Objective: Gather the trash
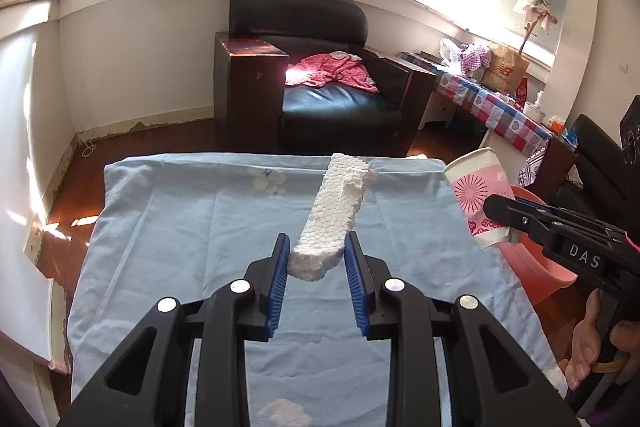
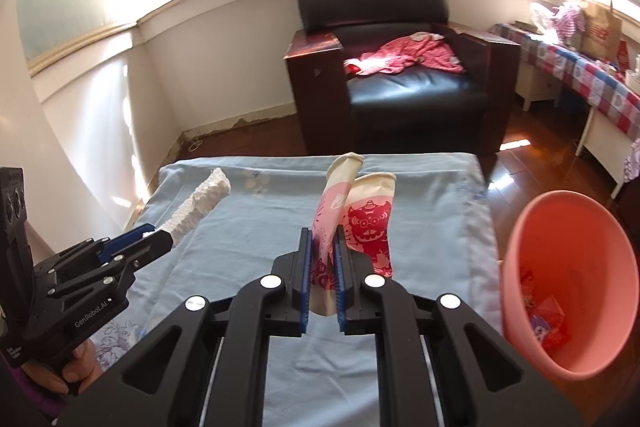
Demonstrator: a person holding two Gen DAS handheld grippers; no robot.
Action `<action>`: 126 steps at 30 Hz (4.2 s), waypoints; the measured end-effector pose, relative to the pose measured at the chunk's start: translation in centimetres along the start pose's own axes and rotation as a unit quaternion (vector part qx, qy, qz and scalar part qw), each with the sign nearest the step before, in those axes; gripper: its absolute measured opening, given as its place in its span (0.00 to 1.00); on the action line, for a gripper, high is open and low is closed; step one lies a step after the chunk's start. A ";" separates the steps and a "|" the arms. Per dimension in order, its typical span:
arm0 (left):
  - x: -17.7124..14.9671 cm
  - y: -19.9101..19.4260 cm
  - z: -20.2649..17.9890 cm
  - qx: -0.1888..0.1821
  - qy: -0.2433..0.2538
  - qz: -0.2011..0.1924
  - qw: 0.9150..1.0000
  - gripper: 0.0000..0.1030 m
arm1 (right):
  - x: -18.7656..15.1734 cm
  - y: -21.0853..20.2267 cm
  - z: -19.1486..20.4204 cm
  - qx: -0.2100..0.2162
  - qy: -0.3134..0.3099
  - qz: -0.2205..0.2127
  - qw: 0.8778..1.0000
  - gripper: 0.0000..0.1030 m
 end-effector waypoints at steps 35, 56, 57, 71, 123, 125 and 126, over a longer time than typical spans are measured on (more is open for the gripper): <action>7.4 5.3 -25.1 -0.131 0.162 -0.034 0.977 0.27 | -1.1 -7.7 -18.9 -0.129 0.172 -0.087 0.973 0.10; 7.4 11.4 -29.3 -0.142 0.186 0.003 0.972 0.28 | -1.4 -4.9 -23.0 -0.161 0.198 -0.066 0.965 0.10; 7.4 11.6 -29.4 -0.142 0.186 0.004 0.972 0.28 | -1.4 -4.8 -23.2 -0.162 0.199 -0.066 0.964 0.10; 7.3 13.8 -29.9 -0.145 0.184 0.018 0.972 0.38 | -1.5 -3.6 -23.8 -0.173 0.207 -0.054 0.961 0.10; 8.1 9.9 -27.4 -0.149 0.144 -0.008 0.978 0.59 | -2.1 -5.3 -21.0 -0.179 0.170 -0.075 0.966 0.38; 8.1 9.6 -27.2 -0.153 0.144 -0.012 0.978 0.60 | -2.1 -5.6 -20.6 -0.181 0.164 -0.078 0.967 0.38; 8.1 9.3 -27.2 -0.154 0.145 -0.014 0.977 0.60 | -2.1 -5.7 -20.4 -0.181 0.161 -0.080 0.967 0.38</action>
Point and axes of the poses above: each gripper's, at about its wrist camera, not at the fingertips, and y roughly the way its jaws point, z to its left, x to its top, the point moved 3 cm from there along y, roughly the way its jaws point, and after that the axes turned 11 degrees about y, right-handed, at the moved point
